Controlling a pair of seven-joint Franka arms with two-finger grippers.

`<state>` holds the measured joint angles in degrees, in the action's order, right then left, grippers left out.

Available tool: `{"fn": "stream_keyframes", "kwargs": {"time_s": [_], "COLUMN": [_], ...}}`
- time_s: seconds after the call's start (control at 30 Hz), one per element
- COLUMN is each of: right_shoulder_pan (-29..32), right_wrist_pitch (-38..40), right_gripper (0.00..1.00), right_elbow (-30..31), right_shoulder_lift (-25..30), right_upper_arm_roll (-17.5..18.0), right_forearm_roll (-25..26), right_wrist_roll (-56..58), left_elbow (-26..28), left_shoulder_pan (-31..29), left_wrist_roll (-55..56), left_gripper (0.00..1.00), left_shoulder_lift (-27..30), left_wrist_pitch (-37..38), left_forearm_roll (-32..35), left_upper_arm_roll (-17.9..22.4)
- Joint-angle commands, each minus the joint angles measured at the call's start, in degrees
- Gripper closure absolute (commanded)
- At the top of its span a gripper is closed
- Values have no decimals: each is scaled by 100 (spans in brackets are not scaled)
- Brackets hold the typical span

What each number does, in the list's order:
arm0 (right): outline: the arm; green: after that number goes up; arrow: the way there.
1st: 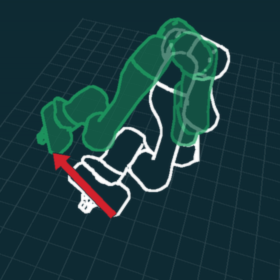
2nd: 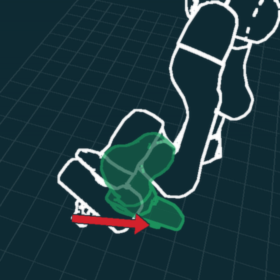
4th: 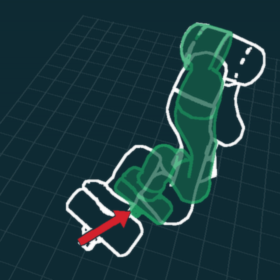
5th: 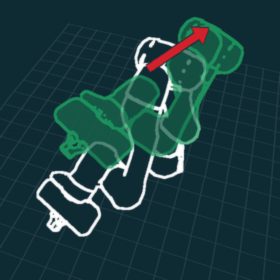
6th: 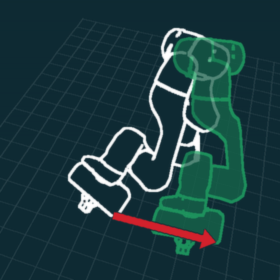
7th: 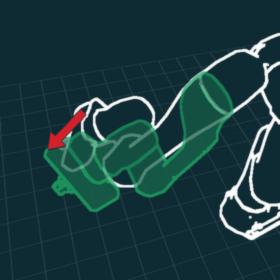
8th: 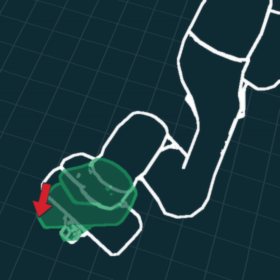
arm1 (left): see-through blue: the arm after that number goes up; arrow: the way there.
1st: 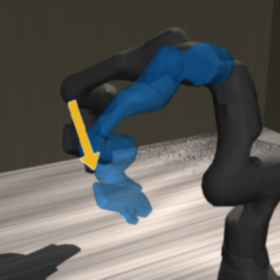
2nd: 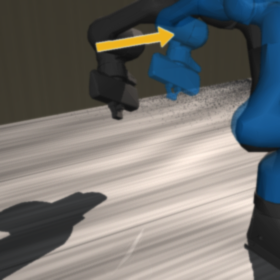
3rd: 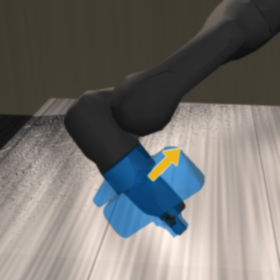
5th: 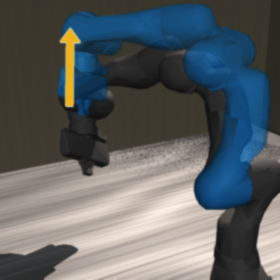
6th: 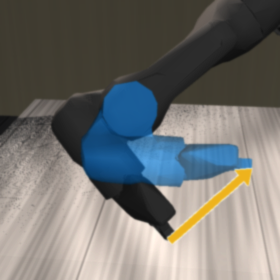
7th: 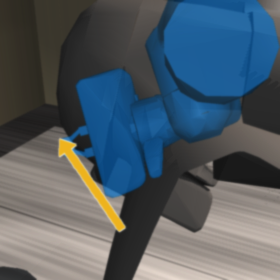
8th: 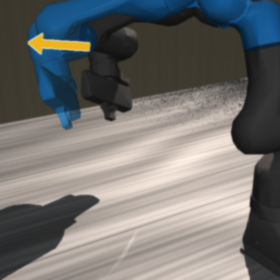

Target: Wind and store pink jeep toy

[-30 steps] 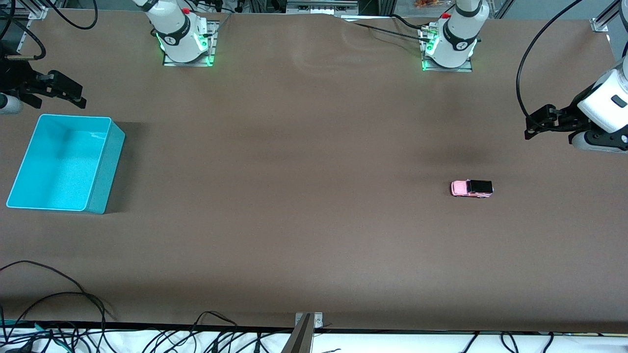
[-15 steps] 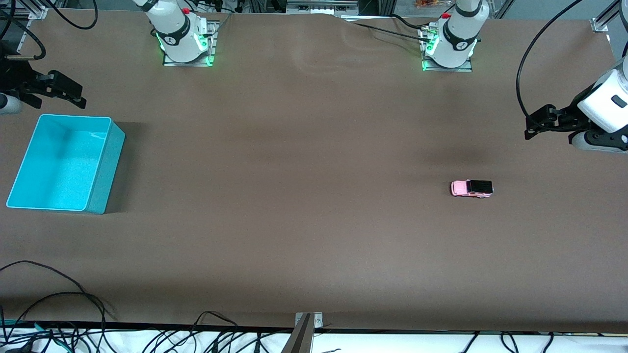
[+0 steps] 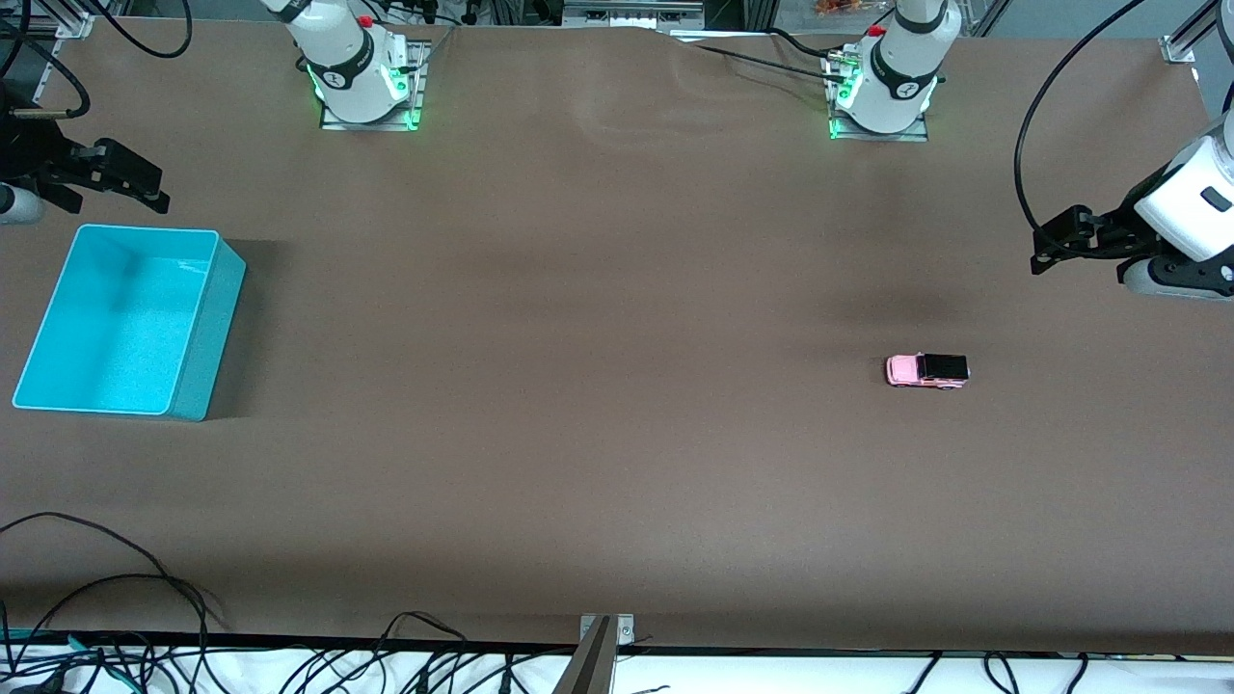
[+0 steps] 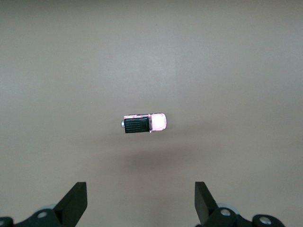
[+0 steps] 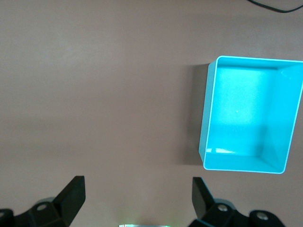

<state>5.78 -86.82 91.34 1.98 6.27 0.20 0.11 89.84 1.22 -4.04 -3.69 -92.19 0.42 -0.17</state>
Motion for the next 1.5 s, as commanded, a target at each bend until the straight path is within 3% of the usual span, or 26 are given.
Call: {"fn": "stream_keyframes", "kwargs": {"time_s": [0.0,1.1,1.47], "right_shoulder_pan": [-6,-15,-15], "right_wrist_pitch": [60,60,60], "right_gripper": [0,0,0], "right_elbow": [-143,-143,-143], "right_shoulder_lift": [-48,-57,-57], "right_upper_arm_roll": [6,6,85], "right_forearm_roll": [-37,-37,-37], "right_wrist_roll": [-72,-72,-72], "left_elbow": [-204,-204,-186], "left_shoulder_pan": [37,80,19], "left_wrist_roll": [0,-44,-1616], "left_gripper": [0,0,0], "left_shoulder_lift": [-88,-290,-641], "left_wrist_pitch": [122,60,43], "left_forearm_roll": [-77,-139,-147], "left_upper_arm_roll": [44,17,26]}}
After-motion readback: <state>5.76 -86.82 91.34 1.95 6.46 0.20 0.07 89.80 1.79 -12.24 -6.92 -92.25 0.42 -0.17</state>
